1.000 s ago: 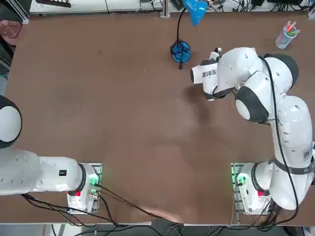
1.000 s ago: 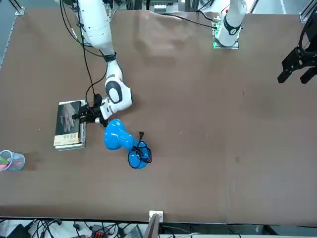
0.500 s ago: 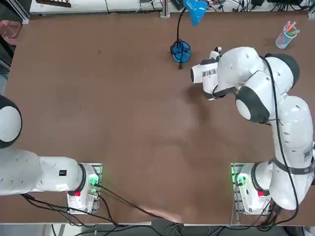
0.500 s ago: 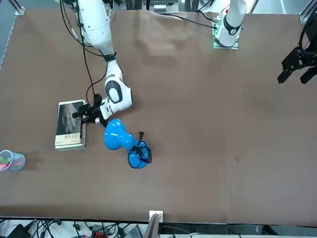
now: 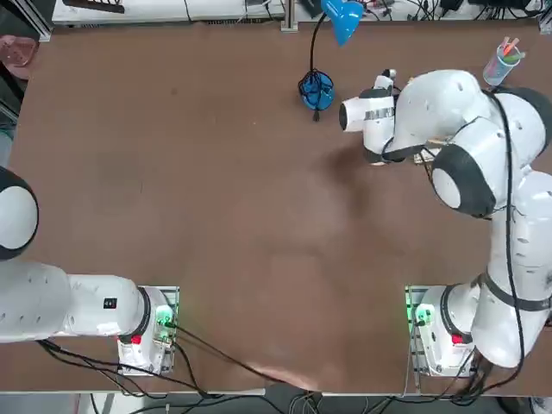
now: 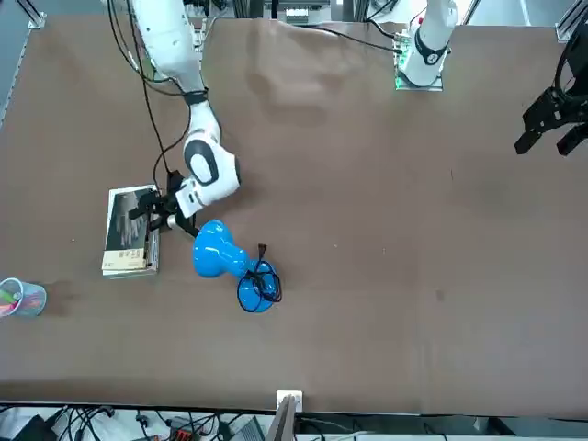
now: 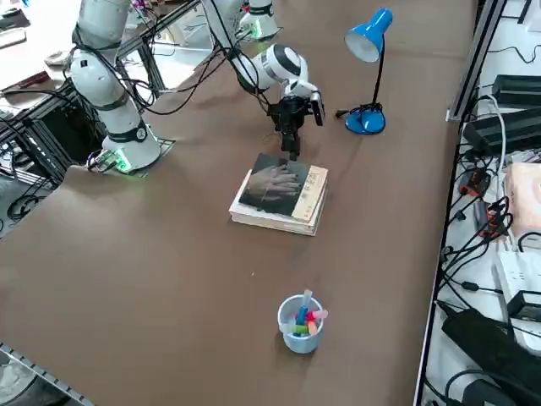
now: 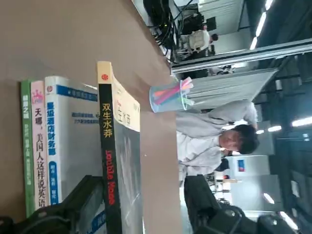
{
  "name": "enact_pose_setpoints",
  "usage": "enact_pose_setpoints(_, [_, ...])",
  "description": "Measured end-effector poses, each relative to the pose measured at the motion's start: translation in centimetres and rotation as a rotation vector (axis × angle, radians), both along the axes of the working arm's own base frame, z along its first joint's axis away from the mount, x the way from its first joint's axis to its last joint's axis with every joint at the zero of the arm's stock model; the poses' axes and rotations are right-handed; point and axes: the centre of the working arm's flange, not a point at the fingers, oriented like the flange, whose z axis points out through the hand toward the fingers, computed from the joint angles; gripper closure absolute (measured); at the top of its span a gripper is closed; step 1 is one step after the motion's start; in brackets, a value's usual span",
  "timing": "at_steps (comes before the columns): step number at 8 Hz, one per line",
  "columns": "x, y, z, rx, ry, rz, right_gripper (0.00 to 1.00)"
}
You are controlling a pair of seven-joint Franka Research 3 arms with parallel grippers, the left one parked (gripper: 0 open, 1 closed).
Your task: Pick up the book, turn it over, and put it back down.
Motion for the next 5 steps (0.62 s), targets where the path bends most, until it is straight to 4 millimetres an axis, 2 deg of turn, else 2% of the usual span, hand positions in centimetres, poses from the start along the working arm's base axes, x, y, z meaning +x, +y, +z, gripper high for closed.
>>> enact_pose_setpoints(5, [-1.5,-0.9,-1.1,0.078,0.010,0.009,0.00])
